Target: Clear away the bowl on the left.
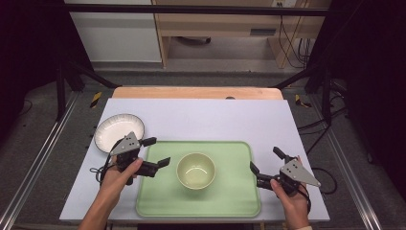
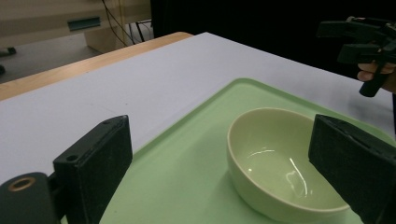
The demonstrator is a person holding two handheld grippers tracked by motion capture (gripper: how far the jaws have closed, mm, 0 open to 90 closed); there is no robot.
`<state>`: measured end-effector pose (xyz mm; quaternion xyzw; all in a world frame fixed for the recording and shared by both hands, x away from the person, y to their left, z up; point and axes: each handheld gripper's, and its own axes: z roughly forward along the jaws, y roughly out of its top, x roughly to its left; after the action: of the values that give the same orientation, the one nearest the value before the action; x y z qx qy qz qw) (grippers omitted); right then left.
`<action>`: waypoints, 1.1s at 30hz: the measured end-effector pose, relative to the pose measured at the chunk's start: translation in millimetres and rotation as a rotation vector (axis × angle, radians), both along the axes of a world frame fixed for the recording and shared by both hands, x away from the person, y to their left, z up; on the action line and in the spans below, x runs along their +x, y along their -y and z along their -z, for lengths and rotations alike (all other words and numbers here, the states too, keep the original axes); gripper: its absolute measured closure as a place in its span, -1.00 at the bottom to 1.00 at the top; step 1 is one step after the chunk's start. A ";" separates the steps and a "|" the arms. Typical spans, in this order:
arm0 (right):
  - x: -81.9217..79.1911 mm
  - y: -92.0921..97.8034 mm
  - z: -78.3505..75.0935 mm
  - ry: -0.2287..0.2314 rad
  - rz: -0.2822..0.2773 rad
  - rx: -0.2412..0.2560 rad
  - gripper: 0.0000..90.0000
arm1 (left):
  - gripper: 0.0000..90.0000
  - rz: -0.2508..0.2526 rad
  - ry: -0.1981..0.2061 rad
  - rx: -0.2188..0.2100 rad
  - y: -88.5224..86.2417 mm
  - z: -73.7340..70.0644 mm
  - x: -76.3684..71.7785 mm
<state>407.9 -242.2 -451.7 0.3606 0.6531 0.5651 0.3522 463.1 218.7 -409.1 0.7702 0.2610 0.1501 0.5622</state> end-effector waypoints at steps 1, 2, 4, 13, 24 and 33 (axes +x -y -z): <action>0.1 -0.1 0.1 -0.001 0.000 0.000 -0.91 | -0.86 -0.004 0.000 -0.005 -1.7 1.0 0.3; 0.1 -0.1 0.1 -0.001 0.000 0.000 -0.91 | -0.86 -0.007 0.002 -0.006 -3.4 1.9 0.4; 0.2 -0.1 0.2 -0.001 0.000 -0.002 -0.91 | -0.86 -0.015 0.008 0.001 -6.4 3.4 0.4; 0.0 -0.2 0.1 -0.003 0.000 -0.004 -0.91 | -0.87 -0.056 0.020 0.006 -22.7 12.1 -3.0; 0.2 -0.4 0.3 -0.002 0.001 -0.003 -0.91 | -0.87 -0.091 0.030 -0.002 -40.5 19.1 -6.1; 0.8 -1.4 1.0 -0.001 -0.005 -0.011 -0.91 | -0.87 -0.106 0.038 -0.024 -57.4 27.9 -9.2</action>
<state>408.8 -240.8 -452.6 0.3573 0.6573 0.5623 0.3524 454.0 276.0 -437.0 0.7454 0.2927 0.1911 0.5676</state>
